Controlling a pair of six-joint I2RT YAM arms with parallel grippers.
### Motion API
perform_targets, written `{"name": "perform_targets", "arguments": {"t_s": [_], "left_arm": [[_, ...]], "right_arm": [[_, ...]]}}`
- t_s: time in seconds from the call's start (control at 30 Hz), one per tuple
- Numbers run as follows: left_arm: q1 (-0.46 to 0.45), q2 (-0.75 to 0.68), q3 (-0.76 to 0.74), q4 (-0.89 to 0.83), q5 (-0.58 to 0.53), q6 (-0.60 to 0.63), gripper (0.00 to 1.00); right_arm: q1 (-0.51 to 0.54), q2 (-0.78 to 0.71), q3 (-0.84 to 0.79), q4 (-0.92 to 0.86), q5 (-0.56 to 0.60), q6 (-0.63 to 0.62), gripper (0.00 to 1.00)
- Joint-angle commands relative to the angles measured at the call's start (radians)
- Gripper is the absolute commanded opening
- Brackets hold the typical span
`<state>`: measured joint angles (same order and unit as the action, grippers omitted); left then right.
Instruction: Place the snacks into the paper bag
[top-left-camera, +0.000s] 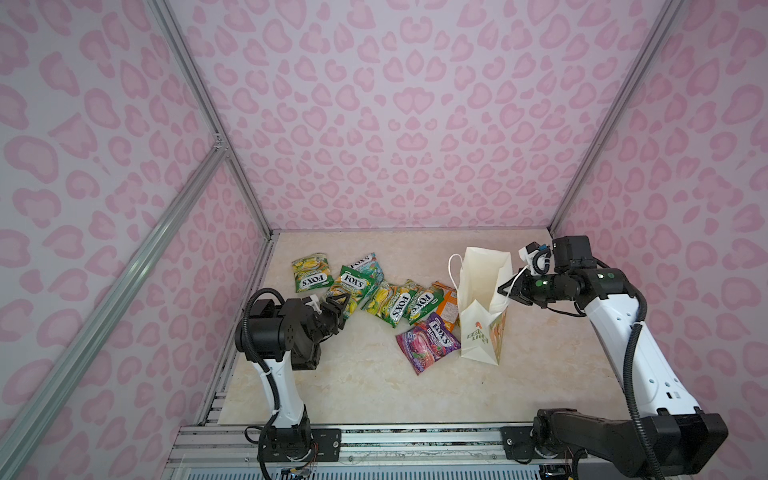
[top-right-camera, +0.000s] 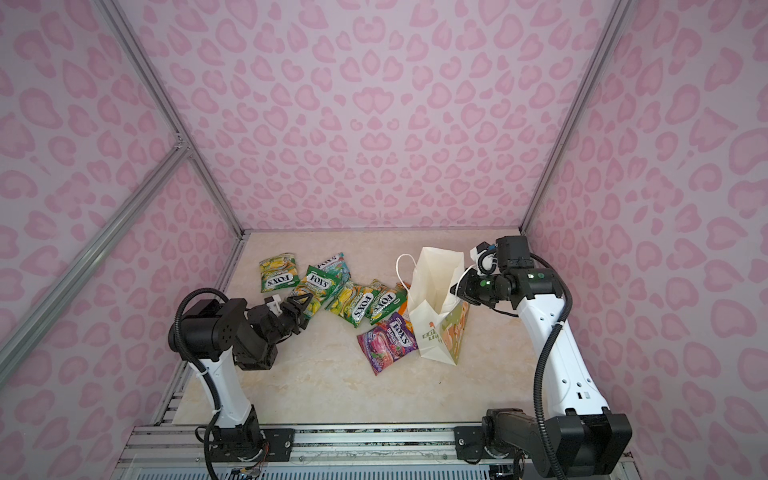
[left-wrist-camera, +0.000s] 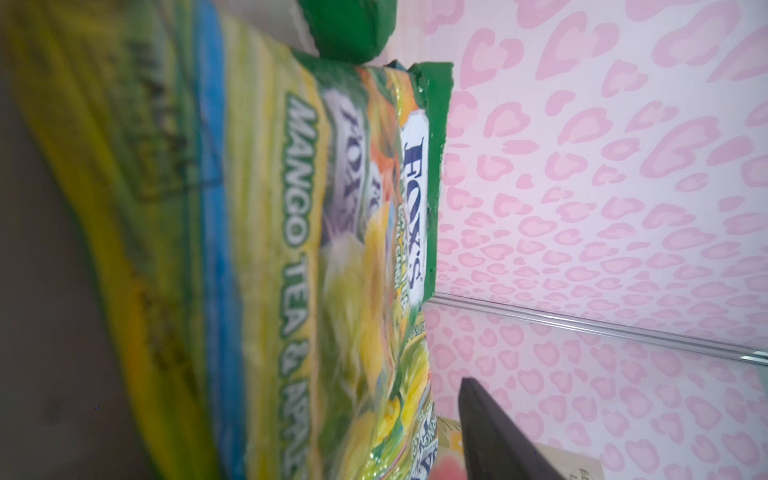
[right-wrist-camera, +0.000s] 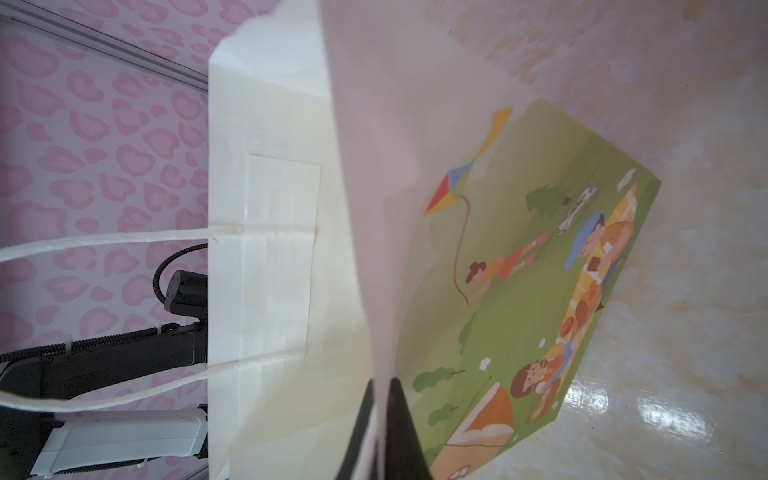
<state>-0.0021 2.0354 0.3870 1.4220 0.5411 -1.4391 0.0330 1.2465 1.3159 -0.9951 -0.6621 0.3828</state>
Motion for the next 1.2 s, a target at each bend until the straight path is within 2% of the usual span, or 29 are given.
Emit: {"name": "perform_targets", "arguments": {"t_s": [0.0,0.17,0.23,0.33,0.5,0.57,0.7,1.03,1.17], "left_arm": [[-0.001,0.046,-0.01,-0.174,-0.064,-0.051,0.67],[-0.003,0.063,0.004,-0.126,-0.058,-0.055,0.61],[-0.003,0.061,0.013,-0.125,-0.053,-0.047,0.54],[-0.002,0.054,0.017,-0.11,-0.04,-0.049,0.39],[-0.003,-0.062,-0.032,-0.144,-0.053,-0.019,0.37],[-0.003,-0.126,-0.045,-0.183,-0.055,0.005,0.3],[-0.002,-0.259,-0.047,-0.328,-0.05,0.073,0.21],[-0.004,-0.6,-0.032,-0.701,-0.099,0.236,0.17],[-0.004,-0.811,0.018,-0.999,-0.172,0.364,0.15]], "right_arm": [[0.002,-0.01,-0.011,0.014,-0.017,0.001,0.0],[0.002,-0.018,-0.045,0.037,-0.027,0.01,0.0],[0.002,-0.022,-0.054,0.045,-0.028,0.016,0.0],[0.002,-0.028,-0.064,0.052,-0.029,0.019,0.0],[0.001,-0.035,-0.063,0.051,-0.022,0.019,0.0],[0.002,-0.033,-0.061,0.053,-0.021,0.02,0.0],[0.002,-0.026,-0.06,0.061,-0.019,0.022,0.0],[0.001,-0.019,-0.064,0.062,-0.004,0.016,0.0],[0.001,-0.016,-0.074,0.072,-0.002,0.017,0.0]]}}
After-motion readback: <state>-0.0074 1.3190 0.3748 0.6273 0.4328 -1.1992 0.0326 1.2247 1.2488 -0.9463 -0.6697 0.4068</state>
